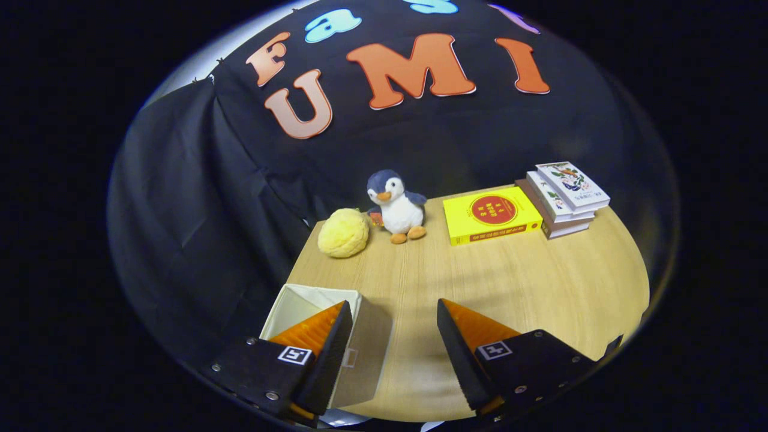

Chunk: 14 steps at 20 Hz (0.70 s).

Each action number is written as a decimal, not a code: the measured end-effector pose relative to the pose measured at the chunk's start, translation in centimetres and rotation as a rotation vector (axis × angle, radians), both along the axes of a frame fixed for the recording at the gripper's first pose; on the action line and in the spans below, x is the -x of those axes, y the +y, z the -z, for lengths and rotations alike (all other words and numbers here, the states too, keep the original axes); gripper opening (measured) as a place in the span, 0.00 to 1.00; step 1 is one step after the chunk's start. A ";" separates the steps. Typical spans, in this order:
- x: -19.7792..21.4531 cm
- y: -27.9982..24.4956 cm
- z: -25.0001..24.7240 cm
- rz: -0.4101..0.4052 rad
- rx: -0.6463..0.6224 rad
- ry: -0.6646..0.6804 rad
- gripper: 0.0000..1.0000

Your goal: Open the storage box then place both shoes into the box .Put the left shoe in first, then the right shoe, with the right side of both shoes facing outward in a uniform manner.

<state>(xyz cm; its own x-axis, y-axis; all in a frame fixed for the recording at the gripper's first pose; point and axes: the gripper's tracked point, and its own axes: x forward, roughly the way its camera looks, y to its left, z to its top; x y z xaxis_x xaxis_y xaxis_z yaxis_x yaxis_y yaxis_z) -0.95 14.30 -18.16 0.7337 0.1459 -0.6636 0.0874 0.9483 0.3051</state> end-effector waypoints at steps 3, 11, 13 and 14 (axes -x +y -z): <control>-0.2 -3.2 -1.6 -0.003 0.024 -0.071 0.90; -1.2 -11.2 -7.3 0.069 0.075 -0.315 0.96; -1.2 -13.0 -9.1 0.088 0.102 -0.391 0.96; -1.2 -14.0 -9.9 0.094 0.127 -0.423 0.96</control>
<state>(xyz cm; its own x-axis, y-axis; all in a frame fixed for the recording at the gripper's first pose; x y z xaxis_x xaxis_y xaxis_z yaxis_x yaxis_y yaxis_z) 0.24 0.33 -8.24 0.9505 0.0022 -0.3108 0.0677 0.9745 0.2140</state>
